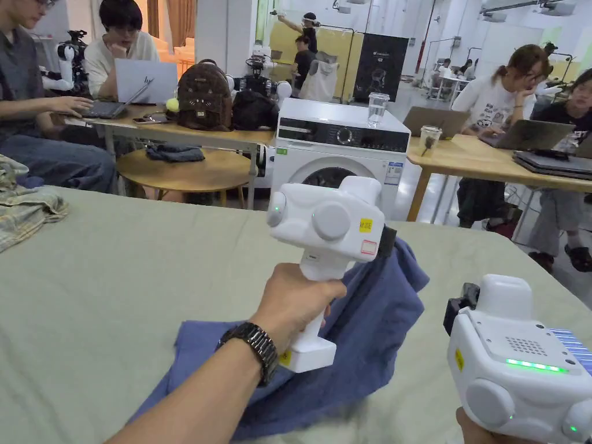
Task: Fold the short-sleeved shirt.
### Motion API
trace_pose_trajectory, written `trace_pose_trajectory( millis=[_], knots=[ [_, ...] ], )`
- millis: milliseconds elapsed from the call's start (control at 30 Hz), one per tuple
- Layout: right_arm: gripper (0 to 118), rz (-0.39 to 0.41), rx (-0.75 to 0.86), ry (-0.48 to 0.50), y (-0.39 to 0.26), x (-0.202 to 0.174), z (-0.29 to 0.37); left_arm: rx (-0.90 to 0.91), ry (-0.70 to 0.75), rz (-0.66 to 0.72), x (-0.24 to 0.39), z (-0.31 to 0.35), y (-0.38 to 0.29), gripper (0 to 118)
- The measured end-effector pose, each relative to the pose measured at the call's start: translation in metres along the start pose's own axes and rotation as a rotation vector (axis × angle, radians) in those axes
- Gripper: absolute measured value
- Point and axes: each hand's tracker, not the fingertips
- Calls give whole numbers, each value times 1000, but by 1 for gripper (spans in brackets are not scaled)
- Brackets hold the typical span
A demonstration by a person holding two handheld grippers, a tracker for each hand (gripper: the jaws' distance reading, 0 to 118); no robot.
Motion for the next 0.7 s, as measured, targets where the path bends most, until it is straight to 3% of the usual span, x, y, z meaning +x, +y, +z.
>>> trace_pose_trajectory(
  millis=[233,333,433,500,633,667,700],
  knots=[
    [0,-8,-40,-26,-16,18,2,-137,-45,19,4,-45,-60,2],
    [0,-5,-55,-17,-21,13,1,-148,-57,80,-7,-43,-71,38],
    [0,2,-62,7,-23,3,1,-101,-38,136,-23,-24,-77,41],
    [0,3,-60,25,-24,-5,2,-69,7,141,-33,-8,-80,50],
    [0,6,-59,68,-24,-23,3,22,103,143,-50,38,-94,50],
    [0,7,-59,76,-24,-28,2,33,133,138,-54,47,-99,39],
    [0,10,-60,84,-25,-33,2,58,178,133,-59,56,-104,19]
  ],
)
